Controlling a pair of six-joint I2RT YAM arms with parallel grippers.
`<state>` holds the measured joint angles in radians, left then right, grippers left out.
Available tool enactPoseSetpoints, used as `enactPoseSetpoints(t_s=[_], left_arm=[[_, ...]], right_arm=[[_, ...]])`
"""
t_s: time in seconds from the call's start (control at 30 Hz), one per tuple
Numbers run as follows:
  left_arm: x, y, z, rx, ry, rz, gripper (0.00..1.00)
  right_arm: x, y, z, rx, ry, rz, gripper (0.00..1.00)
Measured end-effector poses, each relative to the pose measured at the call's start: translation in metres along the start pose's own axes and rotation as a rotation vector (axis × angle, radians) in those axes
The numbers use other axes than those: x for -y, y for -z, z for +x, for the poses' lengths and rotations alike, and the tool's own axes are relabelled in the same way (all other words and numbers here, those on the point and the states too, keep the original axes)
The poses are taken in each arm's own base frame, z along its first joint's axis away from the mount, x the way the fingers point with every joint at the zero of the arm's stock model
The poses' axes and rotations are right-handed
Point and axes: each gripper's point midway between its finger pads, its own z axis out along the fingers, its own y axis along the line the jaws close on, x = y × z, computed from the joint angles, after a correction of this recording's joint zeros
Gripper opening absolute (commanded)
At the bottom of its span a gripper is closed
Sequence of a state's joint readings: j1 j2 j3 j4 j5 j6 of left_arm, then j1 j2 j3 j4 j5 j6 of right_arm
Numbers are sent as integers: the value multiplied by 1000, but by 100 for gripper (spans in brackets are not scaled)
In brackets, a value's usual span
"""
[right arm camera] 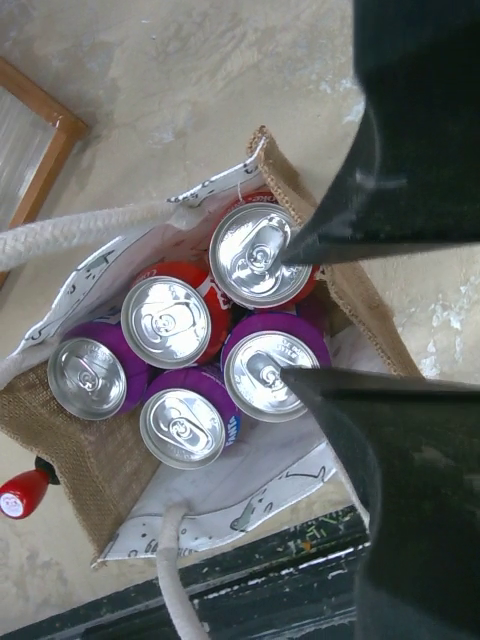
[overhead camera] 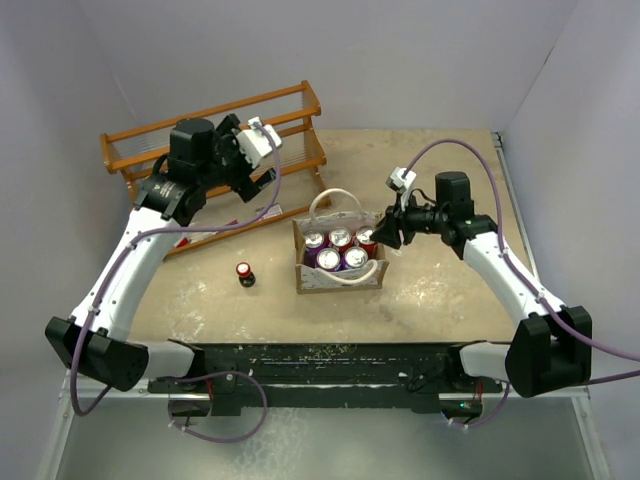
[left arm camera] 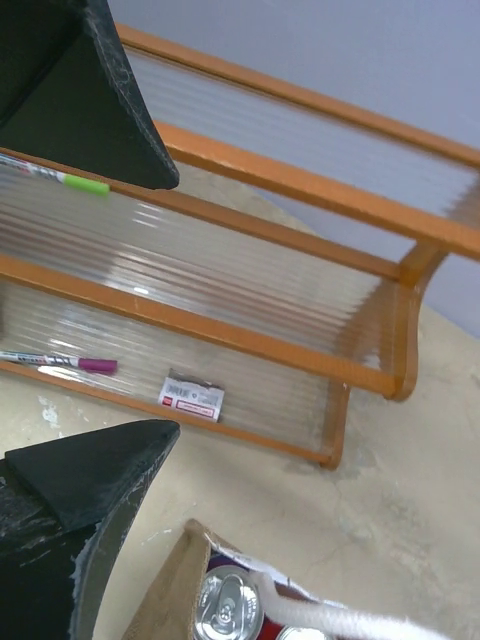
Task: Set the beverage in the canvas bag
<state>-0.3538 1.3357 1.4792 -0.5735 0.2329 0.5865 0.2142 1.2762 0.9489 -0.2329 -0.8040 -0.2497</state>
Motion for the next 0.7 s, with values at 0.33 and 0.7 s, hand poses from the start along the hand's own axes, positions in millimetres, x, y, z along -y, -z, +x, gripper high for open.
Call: enactPoseSetpoints(t_s=[0.33, 0.7], left_arm=[[-54, 38, 20, -11, 139, -244, 99], [-85, 67, 62, -39, 355, -449, 99]], right_arm=[[8, 8, -9, 10, 43, 86, 85], [44, 54, -35, 55, 96, 431, 100]])
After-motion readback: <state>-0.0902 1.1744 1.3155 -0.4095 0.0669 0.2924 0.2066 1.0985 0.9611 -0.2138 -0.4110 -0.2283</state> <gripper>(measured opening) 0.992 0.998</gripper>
